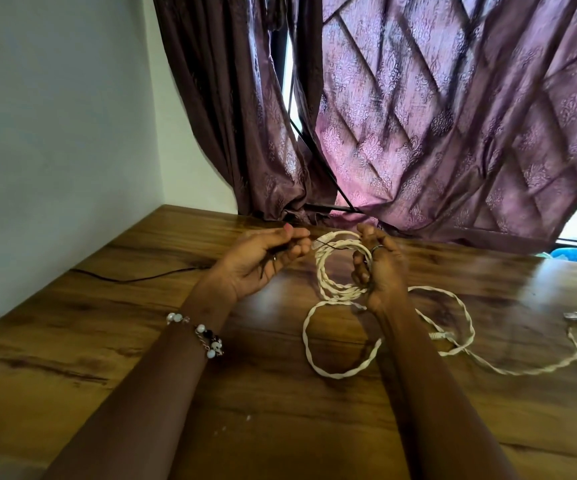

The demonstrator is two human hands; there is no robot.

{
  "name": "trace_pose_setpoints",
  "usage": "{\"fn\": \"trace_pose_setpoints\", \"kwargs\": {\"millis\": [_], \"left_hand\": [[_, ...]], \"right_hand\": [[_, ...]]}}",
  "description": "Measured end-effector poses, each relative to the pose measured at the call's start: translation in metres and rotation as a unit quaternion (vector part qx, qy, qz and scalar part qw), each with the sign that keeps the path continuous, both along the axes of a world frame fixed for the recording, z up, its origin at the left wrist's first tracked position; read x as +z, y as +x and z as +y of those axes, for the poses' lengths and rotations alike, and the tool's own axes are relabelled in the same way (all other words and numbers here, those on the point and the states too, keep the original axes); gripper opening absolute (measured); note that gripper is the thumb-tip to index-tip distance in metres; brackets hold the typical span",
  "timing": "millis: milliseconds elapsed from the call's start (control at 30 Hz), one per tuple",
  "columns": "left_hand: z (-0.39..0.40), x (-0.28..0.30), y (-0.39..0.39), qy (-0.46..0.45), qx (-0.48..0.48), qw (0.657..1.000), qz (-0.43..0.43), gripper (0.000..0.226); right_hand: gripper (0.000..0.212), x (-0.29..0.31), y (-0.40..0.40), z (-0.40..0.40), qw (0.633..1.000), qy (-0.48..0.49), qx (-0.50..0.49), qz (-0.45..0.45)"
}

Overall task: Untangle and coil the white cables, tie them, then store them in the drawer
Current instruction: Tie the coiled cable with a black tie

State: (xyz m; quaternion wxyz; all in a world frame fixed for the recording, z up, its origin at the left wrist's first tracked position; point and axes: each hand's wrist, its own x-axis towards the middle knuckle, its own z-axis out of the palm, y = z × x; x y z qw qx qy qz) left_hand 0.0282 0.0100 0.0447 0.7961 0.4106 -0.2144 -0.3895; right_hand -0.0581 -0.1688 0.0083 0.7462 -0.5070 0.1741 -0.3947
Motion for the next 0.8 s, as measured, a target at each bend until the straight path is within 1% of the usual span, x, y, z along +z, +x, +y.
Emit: {"fn": "trace_pose_setpoints", "kwargs": {"millis": [67,167,233,300,400,500,633,667,733,800], "left_hand": [[0.002,0.001,-0.001,-0.037,-0.032,0.999,-0.005,0.029],[0.002,0.000,-0.005,-0.078,-0.047,0.994,-0.053,0.028],[-0.001,-0.001,-0.008,-0.063,0.001,0.993,-0.101,0.024],[-0.005,-0.003,-0.009,-0.027,0.084,0.985,-0.148,0.016],[-0.010,-0.007,-0.008,-0.014,0.164,0.971,-0.172,0.014],[-0.012,-0.006,-0.004,-0.043,0.180,0.974,-0.129,0.013],[-0.010,-0.005,0.000,-0.092,0.174,0.980,0.007,0.011],[-0.009,-0.005,0.000,-0.092,0.172,0.980,0.025,0.010],[-0.010,-0.007,-0.001,-0.085,0.158,0.983,0.035,0.009],[-0.012,-0.007,-0.003,-0.072,0.121,0.990,0.022,0.011]], "right_hand": [[0.022,0.001,0.001,0.003,1.000,-0.021,-0.010,0.006],[0.018,0.001,0.003,0.007,0.997,-0.067,-0.017,0.015],[0.017,0.002,0.002,0.011,0.994,-0.101,-0.020,0.020],[0.016,0.004,0.000,0.015,0.989,-0.145,-0.026,0.023],[0.018,0.003,0.002,0.018,0.977,-0.208,-0.036,0.017],[0.015,0.002,0.005,0.020,0.962,-0.268,-0.025,0.039],[0.013,0.004,0.004,0.027,0.958,-0.286,0.000,0.034],[0.013,0.005,0.003,0.028,0.955,-0.294,0.002,0.031],[0.014,0.006,0.002,0.029,0.952,-0.304,-0.001,0.022],[0.015,0.007,0.001,0.029,0.954,-0.298,-0.007,0.010]]}}
